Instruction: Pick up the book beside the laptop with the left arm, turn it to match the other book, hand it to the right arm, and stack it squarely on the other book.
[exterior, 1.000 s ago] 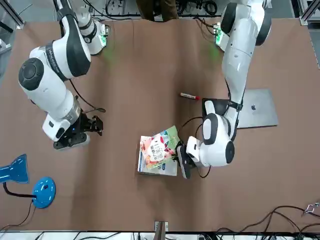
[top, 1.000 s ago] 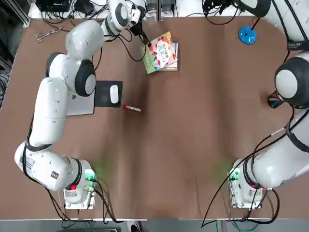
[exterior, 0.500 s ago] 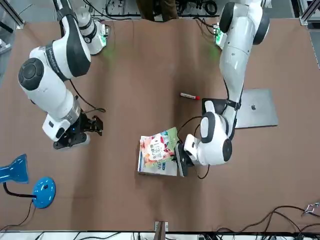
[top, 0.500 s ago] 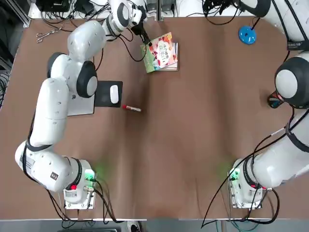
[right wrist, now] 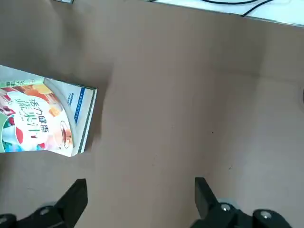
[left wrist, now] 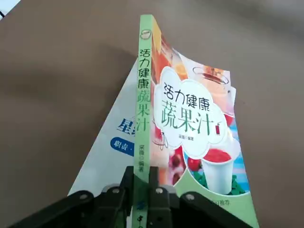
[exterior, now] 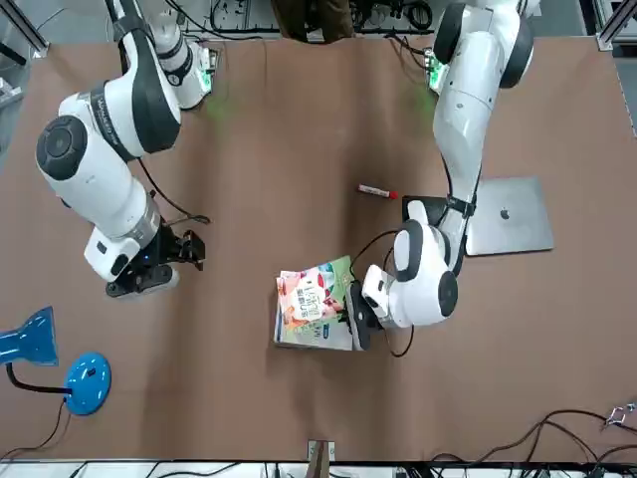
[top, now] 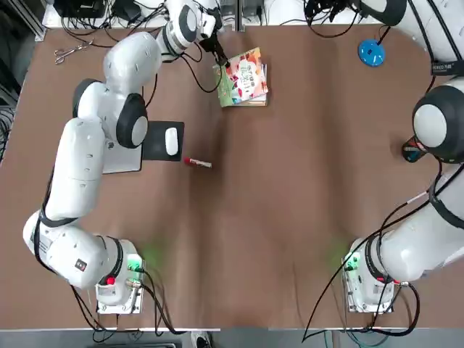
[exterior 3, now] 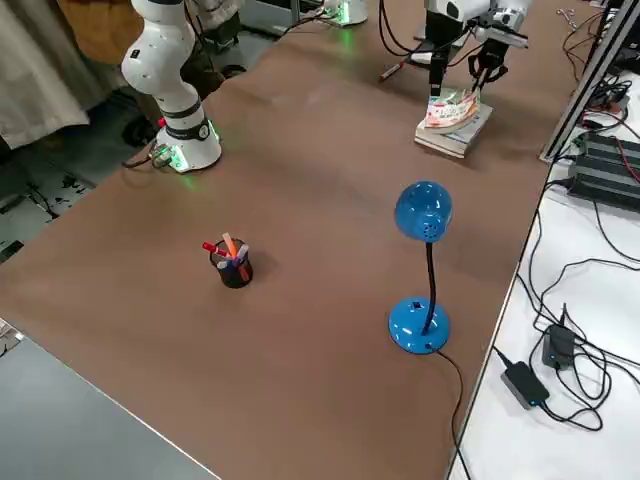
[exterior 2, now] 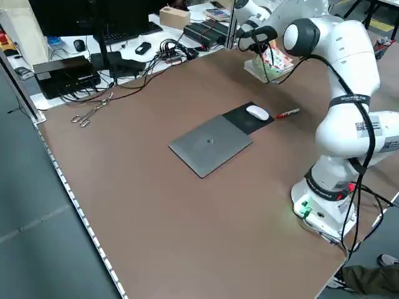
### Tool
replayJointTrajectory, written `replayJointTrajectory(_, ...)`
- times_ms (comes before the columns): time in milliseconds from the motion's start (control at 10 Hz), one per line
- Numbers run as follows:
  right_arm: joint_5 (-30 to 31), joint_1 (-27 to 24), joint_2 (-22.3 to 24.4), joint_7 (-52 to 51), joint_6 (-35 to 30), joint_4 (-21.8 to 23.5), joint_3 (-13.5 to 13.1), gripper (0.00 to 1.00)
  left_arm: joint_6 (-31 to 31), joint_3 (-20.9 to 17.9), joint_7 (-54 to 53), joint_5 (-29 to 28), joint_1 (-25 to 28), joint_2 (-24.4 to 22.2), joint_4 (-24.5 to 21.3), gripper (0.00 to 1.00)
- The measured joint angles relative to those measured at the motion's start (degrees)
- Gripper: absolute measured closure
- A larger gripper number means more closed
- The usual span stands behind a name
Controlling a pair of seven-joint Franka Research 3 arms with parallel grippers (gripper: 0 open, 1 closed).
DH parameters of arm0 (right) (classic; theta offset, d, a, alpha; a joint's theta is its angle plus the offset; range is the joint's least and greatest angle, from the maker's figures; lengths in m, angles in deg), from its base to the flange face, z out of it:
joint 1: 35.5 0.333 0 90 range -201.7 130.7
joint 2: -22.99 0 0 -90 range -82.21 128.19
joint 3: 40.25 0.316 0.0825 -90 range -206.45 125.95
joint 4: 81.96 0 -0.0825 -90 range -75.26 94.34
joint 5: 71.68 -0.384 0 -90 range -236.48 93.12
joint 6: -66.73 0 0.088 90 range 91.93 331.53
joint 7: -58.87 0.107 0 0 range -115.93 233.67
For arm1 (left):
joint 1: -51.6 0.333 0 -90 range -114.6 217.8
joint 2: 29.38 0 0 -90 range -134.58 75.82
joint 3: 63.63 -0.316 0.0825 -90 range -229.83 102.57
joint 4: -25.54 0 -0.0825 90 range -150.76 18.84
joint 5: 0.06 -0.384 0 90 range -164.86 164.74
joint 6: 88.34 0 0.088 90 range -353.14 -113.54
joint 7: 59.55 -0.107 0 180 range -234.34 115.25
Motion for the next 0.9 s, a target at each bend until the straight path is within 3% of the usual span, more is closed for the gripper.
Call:
replayJointTrajectory(300,0.0,0.0,0.0,0.0,0.0,0.0,-0.1,0.00,-0.4,-0.2,-0.5,0.0,-0.3,0.0,0.0,0.84)
replayJointTrajectory(400,0.0,-0.1,0.0,0.0,0.0,0.0,-0.2,0.00,-0.7,-0.2,-0.8,0.0,-0.3,0.0,0.1,0.73)
replayJointTrajectory(600,0.0,-0.2,0.0,0.0,0.0,0.0,-0.2,0.00,-0.8,-0.2,-0.9,0.0,-0.5,0.0,0.1,0.41)
replayJointTrajectory(900,0.0,-0.2,0.0,0.0,0.0,0.0,-0.2,0.00,-0.9,-0.4,1.5,-0.4,-0.5,-0.2,1.1,0.30)
